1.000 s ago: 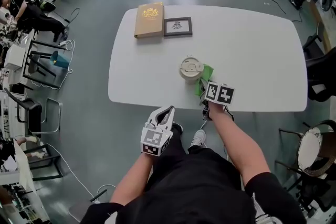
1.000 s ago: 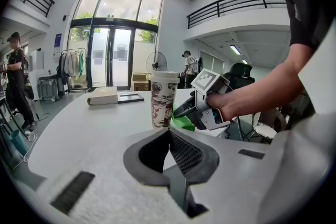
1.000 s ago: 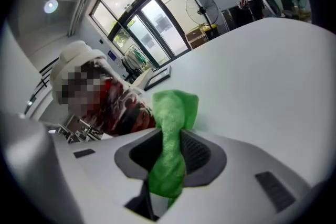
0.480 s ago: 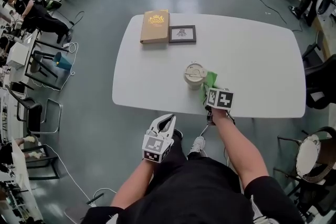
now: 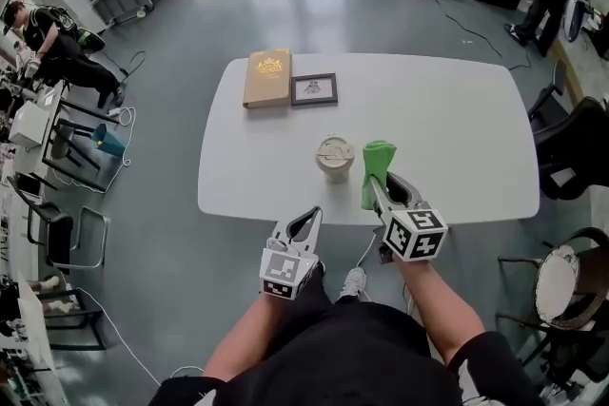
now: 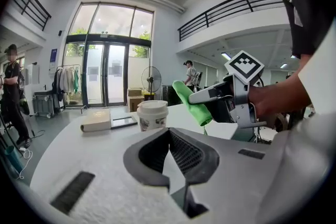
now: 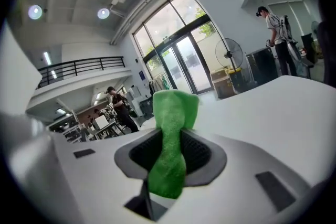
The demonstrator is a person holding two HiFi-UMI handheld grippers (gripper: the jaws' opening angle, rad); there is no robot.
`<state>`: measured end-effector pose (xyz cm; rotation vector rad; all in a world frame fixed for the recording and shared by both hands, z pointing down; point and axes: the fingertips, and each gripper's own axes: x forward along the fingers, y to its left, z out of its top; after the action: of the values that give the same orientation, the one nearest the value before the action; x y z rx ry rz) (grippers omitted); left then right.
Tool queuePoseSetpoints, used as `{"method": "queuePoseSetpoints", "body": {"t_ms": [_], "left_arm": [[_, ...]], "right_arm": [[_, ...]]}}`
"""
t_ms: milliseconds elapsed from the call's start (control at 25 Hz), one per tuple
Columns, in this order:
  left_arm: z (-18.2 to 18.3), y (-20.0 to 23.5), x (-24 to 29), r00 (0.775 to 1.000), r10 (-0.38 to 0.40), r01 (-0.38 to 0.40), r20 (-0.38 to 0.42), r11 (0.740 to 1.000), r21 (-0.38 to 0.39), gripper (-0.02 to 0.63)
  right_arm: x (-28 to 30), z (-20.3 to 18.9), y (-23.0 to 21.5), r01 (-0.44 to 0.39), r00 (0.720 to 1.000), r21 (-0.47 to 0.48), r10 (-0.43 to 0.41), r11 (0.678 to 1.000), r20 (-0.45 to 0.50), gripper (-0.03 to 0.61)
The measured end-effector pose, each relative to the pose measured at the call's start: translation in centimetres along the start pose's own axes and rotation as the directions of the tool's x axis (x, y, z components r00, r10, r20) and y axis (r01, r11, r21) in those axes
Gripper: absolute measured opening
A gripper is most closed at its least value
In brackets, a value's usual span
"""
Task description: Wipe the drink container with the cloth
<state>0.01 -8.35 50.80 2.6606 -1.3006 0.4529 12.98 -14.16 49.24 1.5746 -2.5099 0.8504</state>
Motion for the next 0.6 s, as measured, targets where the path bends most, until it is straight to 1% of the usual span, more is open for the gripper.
{"method": "queuePoseSetpoints", "body": {"t_ms": [120, 200, 280, 360, 520, 600], "left_arm": [[1.2, -0.4, 0.1, 1.0, -0.007, 0.007, 0.029, 1.0, -0.001, 0.009], [1.8, -0.2, 0.2, 0.999, 0.007, -0.006, 0.037, 1.0, -0.009, 0.009], [2.6, 0.3, 0.3, 0.999, 0.03, -0.029, 0.04, 0.999, -0.025, 0.009], [3.4, 0.8, 0.0, 0.998, 0.053, -0.052, 0.041, 0.998, -0.045, 0.009], [4.3, 1.2, -0.5, 0.996, 0.064, -0.061, 0.058, 0.997, -0.049, 0.009], [4.6, 1.3, -0.6, 0.996, 0.056, -0.053, 0.076, 0.998, -0.036, 0.009]], "right_arm": [[-2.2, 1.8, 1.3, -0.06, 0.998, 0.035, 0.059, 0.998, 0.036, 0.118], [-3.6, 3.0, 1.7, -0.073, 0.994, 0.007, 0.072, 0.997, 0.079, 0.118], [-4.8, 4.1, 2.1, -0.063, 0.989, -0.071, 0.072, 0.995, 0.126, 0.116], [-5.9, 4.5, 2.5, -0.042, 0.986, -0.156, 0.066, 0.987, 0.155, 0.114], [-7.2, 4.6, 3.5, 0.009, 0.984, -0.31, 0.047, 0.951, 0.173, 0.103], [-7.4, 4.7, 3.8, 0.02, 0.984, -0.354, 0.045, 0.935, 0.175, 0.1]]}}
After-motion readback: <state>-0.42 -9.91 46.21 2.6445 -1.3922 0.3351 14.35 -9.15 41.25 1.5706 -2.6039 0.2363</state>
